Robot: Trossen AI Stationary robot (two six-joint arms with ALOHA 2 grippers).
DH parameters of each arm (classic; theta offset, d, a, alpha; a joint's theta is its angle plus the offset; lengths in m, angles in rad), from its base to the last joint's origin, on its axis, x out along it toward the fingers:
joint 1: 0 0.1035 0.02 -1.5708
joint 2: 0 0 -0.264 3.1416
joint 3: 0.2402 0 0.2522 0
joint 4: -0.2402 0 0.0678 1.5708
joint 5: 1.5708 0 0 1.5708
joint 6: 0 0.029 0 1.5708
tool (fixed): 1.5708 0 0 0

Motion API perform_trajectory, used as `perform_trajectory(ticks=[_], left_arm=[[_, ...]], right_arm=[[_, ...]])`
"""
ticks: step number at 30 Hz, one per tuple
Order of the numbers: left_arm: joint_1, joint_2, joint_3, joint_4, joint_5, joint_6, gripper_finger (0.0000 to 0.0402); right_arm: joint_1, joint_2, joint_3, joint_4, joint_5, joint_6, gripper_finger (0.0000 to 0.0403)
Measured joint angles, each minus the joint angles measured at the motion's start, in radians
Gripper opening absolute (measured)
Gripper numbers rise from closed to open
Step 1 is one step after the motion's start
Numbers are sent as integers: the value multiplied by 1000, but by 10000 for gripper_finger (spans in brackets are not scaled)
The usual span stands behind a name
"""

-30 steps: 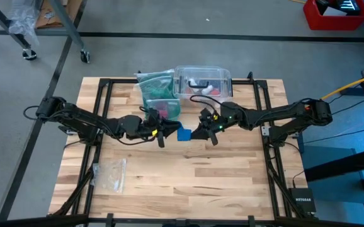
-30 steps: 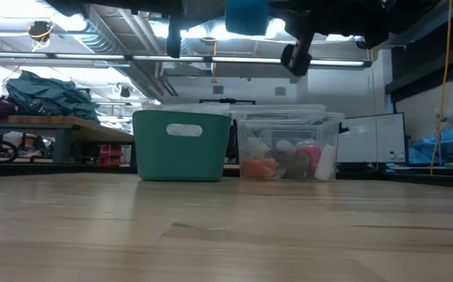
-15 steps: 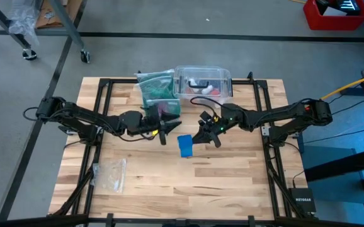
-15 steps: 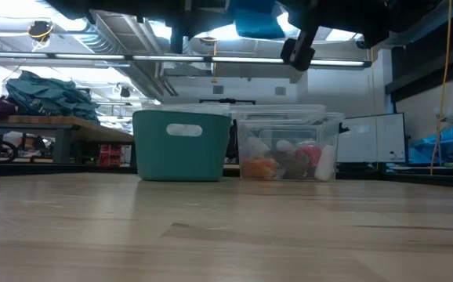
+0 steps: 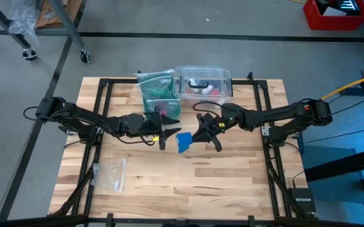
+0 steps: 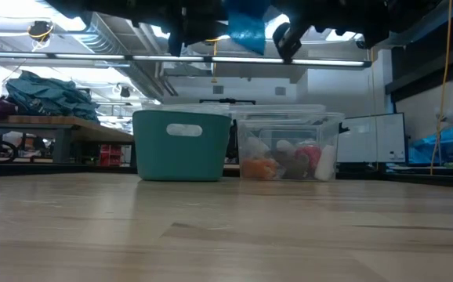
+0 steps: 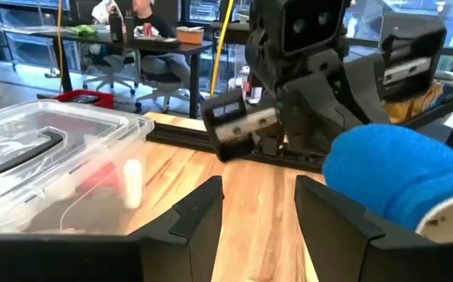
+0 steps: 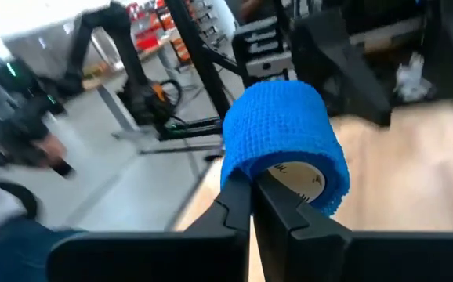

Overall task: Roll bandage
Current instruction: Roll the blue bandage on itself

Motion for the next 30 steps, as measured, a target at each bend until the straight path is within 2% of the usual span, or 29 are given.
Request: perform_trajectory(ticks=[7,14,19,26,30], left_arm=[[2,-2,0,1,0,0,153],[16,-41,0,-47,-12,0,153],[35,-115,0,-122,-33,0,153],[43,-183,0,-172,-35,0,153],[42,-187,0,-178,-35,0,153]], right_arm=[[0,0,0,-80,75,-474,7],[1,0,0,-94,266,-952,7],[0,0,1,-94,463,-1308,7],[33,-1,1,-98,895,-1898,7],[73,-1,1,-97,1038,-2212,7]])
